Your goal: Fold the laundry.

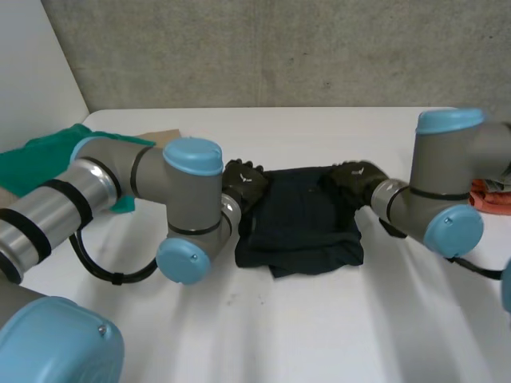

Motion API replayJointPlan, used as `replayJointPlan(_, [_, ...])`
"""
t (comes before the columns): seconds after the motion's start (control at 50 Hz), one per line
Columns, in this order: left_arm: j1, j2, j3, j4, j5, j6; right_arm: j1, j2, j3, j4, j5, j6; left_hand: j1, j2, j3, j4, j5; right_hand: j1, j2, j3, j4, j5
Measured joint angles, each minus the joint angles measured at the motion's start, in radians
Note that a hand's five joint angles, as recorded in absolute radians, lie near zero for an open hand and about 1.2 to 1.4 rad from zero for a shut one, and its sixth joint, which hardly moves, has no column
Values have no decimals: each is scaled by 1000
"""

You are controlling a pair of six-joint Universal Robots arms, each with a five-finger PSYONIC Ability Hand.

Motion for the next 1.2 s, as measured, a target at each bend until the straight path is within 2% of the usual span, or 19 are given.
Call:
replayJointPlan(0.02, [-1,15,-3,1,2,5,0,-67,26,-12,8,-12,0,0,0,0,0,0,0,0,0,0])
replayJointPlan(0.12, [-3,96,-20,13,15,6,0,-206,109,-83,12,0,-11,-2,-2,-2,-4,0,0,0,0,0])
replayJointPlan(0.22, [2,232,-93,78,59,-25,-2,-410,320,-251,17,11,-22,-20,-11,-6,-4,0,0,0,0,0])
replayJointPlan(0.3, [16,357,-205,159,154,-81,2,-549,540,-393,21,7,-22,-20,-11,-6,-4,0,0,0,0,0])
replayJointPlan(0.34, [29,421,-269,190,231,-116,5,-600,662,-464,20,3,-22,-20,-11,-6,-4,0,0,0,0,0])
replayJointPlan(0.38, [46,474,-324,208,317,-150,11,-630,772,-533,18,0,-22,-20,-11,-6,-4,0,0,0,0,0])
replayJointPlan(0.44, [60,509,-362,214,390,-178,23,-642,847,-587,16,-2,-22,-20,-11,-6,-4,0,0,0,0,0])
replayJointPlan(0.46, [76,541,-399,212,474,-212,48,-642,935,-663,15,-5,-22,-20,-11,-6,-4,0,0,0,0,0])
replayJointPlan(0.54, [103,577,-444,183,608,-271,110,-585,1036,-807,21,-8,-22,-20,-11,-6,-4,0,0,0,0,0])
replayJointPlan(0.62, [121,592,-462,149,669,-298,155,-490,1056,-924,40,-24,-22,-20,-11,-6,-4,0,0,0,0,0])
replayJointPlan(0.8, [126,602,-482,127,674,-300,187,-291,936,-1089,92,-156,-22,-20,-11,-6,-4,0,0,0,0,0])
replayJointPlan(0.92, [124,612,-494,129,670,-296,186,-207,820,-1105,108,-217,-22,-20,-11,-6,-4,0,0,0,0,-9])
replayJointPlan(1.06, [125,624,-497,130,669,-295,184,-156,692,-1055,140,-213,-22,-20,-11,-6,-4,38,60,81,38,43])
replayJointPlan(1.16, [126,632,-498,131,669,-295,184,-115,587,-940,146,-207,-22,-20,-11,-6,-4,201,240,262,218,144])
replayJointPlan(1.2, [126,635,-499,132,669,-296,184,-99,542,-884,144,-205,-22,-20,-11,-6,-4,378,489,507,466,344])
